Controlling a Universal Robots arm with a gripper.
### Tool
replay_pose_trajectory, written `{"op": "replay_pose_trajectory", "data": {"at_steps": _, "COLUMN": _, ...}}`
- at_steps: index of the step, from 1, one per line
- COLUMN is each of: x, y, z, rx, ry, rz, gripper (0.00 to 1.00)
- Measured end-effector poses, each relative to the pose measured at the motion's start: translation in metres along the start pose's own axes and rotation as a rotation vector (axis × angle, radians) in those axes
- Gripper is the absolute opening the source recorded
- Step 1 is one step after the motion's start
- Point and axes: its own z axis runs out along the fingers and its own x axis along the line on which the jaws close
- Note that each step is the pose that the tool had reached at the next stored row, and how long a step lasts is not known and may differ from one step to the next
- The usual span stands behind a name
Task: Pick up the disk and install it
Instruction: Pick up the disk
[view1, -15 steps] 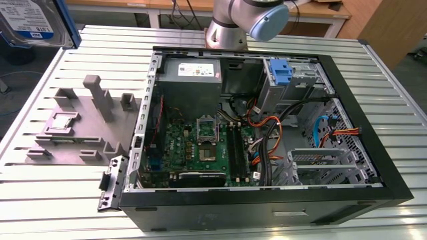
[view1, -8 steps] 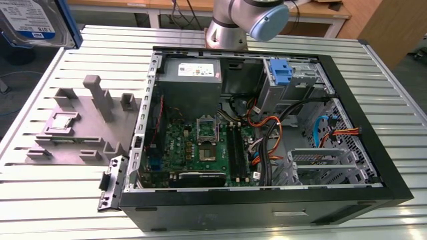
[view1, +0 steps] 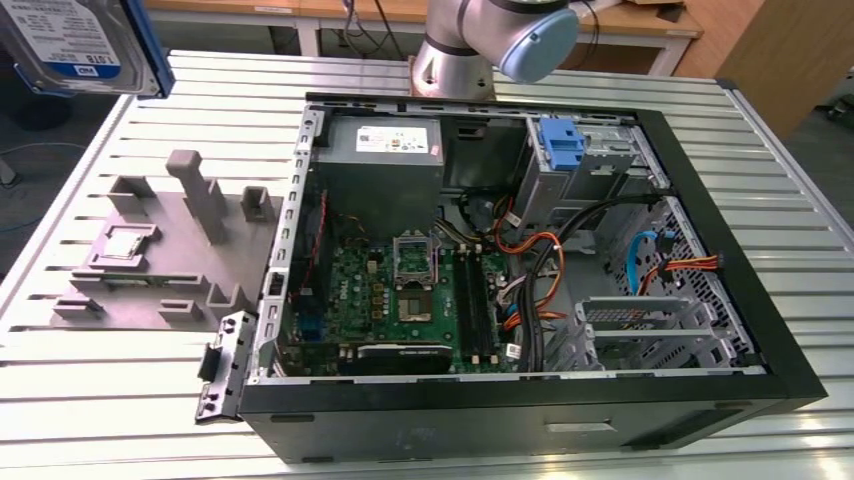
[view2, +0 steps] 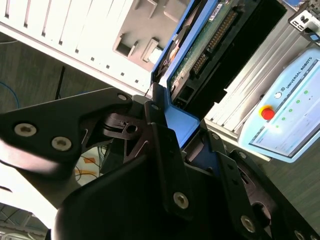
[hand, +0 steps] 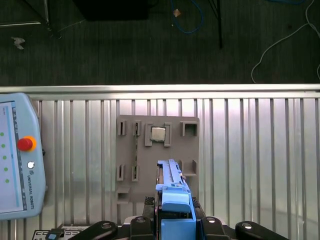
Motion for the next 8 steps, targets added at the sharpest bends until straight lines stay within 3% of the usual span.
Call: {"op": "replay_pose_trajectory", "data": {"at_steps": 8, "x": 0.0044, "y": -0.0036, "z": -0.0001, "rx": 0.0000, "ry": 0.0000, "rz": 0.000, "gripper": 0.36}}
